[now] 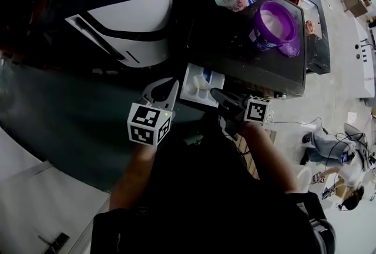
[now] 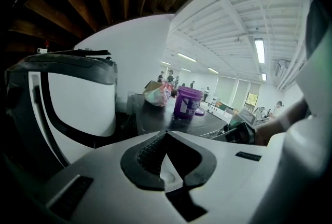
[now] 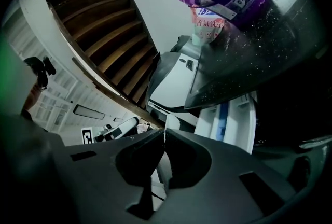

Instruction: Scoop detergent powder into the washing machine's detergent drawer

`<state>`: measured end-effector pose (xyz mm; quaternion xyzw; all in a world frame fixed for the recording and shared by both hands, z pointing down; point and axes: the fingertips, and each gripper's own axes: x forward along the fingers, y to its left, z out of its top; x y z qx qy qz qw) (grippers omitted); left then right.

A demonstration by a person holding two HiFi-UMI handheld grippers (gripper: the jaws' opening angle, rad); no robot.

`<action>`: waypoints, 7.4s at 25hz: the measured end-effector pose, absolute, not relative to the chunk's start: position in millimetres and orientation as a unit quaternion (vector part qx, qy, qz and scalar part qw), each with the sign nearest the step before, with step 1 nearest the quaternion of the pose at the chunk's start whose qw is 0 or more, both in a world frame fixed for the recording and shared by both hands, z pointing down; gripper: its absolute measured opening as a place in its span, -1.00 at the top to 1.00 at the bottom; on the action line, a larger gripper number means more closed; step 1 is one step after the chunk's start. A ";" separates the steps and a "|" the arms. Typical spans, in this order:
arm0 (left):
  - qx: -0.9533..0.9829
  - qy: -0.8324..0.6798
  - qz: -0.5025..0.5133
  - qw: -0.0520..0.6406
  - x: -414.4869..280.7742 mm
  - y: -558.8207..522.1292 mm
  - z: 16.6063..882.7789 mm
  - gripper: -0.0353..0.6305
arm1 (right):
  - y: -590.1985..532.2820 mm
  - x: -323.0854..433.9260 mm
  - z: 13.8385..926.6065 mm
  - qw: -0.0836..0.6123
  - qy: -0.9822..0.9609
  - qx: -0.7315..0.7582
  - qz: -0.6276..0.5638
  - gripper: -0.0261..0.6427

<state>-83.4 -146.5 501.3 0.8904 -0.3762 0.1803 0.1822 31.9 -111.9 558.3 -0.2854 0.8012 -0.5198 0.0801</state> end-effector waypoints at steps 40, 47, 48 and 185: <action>0.887 -0.383 0.161 0.202 -114.5 -124.6 509.1 0.87 | -113.4 6.1 603.4 -0.260 0.835 -0.375 -0.307 0.87; 0.885 -0.388 0.158 0.202 -123.0 -118.3 507.4 0.87 | -111.2 2.2 601.9 -0.305 0.841 -0.376 -0.242 0.86; 0.885 -0.389 0.157 0.202 -123.9 -117.4 507.0 0.87 | -111.0 1.9 601.5 -0.309 0.841 -0.376 -0.236 0.87; 0.897 -0.376 0.149 0.179 -154.2 -107.9 488.7 0.87 | -122.6 -5.2 535.3 -0.320 0.837 -0.428 -0.117 0.87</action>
